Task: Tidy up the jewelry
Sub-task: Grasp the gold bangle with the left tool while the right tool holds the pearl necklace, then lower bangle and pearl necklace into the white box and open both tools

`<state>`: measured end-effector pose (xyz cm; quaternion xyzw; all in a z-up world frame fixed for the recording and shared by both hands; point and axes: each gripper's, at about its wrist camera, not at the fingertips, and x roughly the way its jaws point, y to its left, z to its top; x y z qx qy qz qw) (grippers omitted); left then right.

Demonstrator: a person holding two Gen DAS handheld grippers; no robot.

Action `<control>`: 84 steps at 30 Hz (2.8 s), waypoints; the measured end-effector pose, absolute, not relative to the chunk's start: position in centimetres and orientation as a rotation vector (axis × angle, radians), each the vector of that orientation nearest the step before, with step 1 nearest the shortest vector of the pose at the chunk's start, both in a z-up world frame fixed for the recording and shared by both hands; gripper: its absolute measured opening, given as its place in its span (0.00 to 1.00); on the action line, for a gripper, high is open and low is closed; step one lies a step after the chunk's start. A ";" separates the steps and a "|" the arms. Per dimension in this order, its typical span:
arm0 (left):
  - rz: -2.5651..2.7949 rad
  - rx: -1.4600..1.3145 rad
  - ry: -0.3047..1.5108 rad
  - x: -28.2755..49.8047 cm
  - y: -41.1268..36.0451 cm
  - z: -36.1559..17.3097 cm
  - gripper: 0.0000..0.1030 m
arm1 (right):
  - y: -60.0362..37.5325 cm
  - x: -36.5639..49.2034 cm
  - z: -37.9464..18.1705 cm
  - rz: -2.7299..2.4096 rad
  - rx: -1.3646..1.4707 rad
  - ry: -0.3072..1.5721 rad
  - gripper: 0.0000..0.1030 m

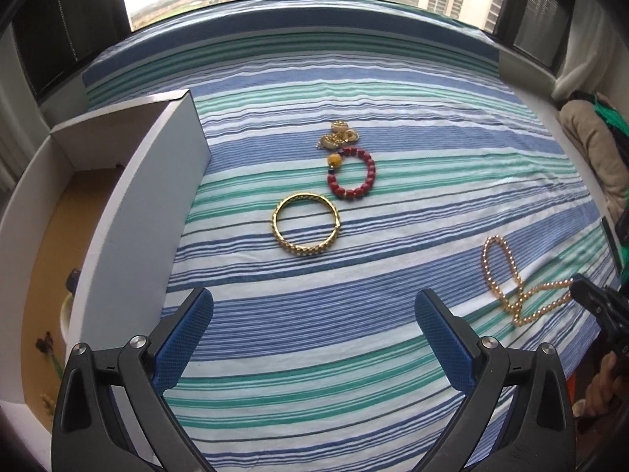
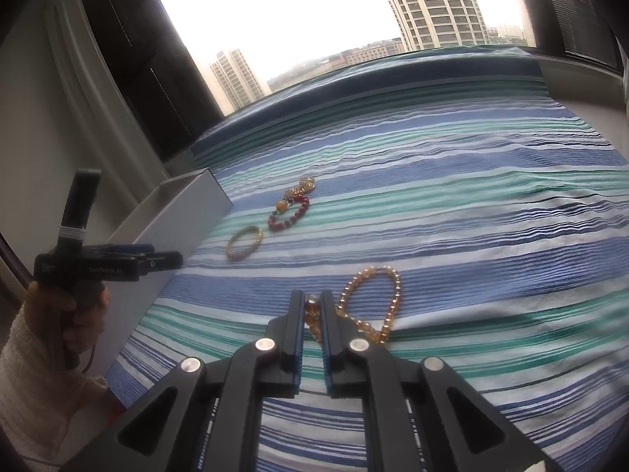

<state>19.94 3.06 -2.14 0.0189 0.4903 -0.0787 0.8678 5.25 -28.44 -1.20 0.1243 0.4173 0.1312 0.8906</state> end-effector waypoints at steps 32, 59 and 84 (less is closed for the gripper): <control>-0.241 -0.105 1.016 24.8 4.5 -0.3 0.99 | -28.8 5.0 -1.4 0.286 0.286 0.875 0.08; -0.260 -0.245 1.035 23.3 3.8 -3.6 0.03 | -29.7 6.7 4.8 0.357 0.293 0.810 0.08; 0.110 -0.365 0.731 4.2 25.3 11.0 0.03 | -12.7 13.1 18.3 0.712 0.128 0.692 0.08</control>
